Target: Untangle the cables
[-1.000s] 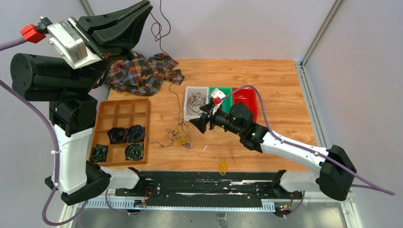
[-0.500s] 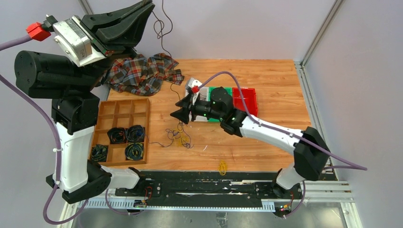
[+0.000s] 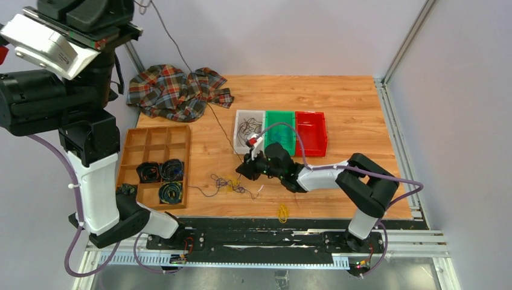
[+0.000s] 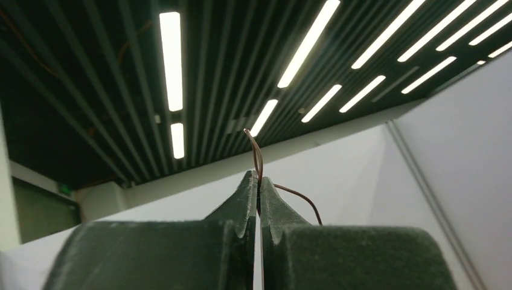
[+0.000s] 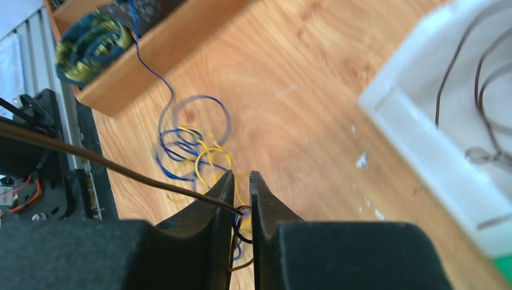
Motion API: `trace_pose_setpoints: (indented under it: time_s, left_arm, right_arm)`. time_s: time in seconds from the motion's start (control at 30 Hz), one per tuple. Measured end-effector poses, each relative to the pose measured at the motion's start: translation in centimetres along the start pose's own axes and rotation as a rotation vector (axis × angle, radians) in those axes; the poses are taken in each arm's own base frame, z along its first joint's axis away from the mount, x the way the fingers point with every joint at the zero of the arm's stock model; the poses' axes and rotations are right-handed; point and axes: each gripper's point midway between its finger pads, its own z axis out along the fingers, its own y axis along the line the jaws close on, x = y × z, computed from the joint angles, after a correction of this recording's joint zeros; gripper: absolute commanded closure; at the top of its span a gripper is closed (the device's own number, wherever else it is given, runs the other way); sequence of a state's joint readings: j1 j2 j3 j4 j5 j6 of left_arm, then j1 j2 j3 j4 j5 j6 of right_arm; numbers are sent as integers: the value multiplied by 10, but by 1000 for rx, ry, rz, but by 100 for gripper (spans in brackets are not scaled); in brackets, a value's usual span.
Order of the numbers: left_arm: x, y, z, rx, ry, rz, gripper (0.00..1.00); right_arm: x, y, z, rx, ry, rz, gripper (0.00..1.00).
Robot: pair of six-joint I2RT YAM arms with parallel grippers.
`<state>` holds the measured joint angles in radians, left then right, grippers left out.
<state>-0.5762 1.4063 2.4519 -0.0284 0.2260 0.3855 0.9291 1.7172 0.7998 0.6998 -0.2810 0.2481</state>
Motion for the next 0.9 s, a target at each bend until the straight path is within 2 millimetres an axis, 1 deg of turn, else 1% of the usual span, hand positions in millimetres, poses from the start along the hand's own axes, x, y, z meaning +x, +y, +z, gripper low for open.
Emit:
trace_pose_setpoints:
  time_s: [0.1,0.17,0.23,0.37,0.43,0.47,0.53,0.57,0.63,0.73,0.8,0.9]
  left_arm:
    - [-13,22,5,-93,-48,69,99]
    - [-19,32,6,-139,-69,100,99]
    - [-23,39,6,-177,-84,125,99]
    - [-30,50,6,-232,-115,158,99]
    - [-27,49,6,-235,-113,163,99]
    - [-22,47,5,-227,-100,163,99]
    - [-7,37,2,-192,-66,158,100]
    - [4,29,0,-165,-39,155,100]
    - [26,15,-5,-120,12,149,100]
    - [53,1,-8,-78,72,150,100]
    - [70,-6,-10,-61,109,149,99]
    - [96,-18,-14,-34,167,141,99]
  right_arm:
    - [26,-4,-9,26,21,42,84]
    - [42,-8,-15,46,41,64,83]
    - [53,-10,-20,63,57,81,81]
    - [69,-11,-27,83,71,97,80]
    - [73,-11,-30,91,75,107,78]
    - [73,-12,-31,95,72,110,75]
    - [68,-11,-35,101,55,112,71]
    - [63,-11,-36,103,44,111,68]
    - [48,-8,-41,104,6,105,61]
    - [21,-2,-50,105,-54,97,52]
    - [5,0,-58,113,-89,89,49]
    - [-20,2,-70,133,-144,68,49]
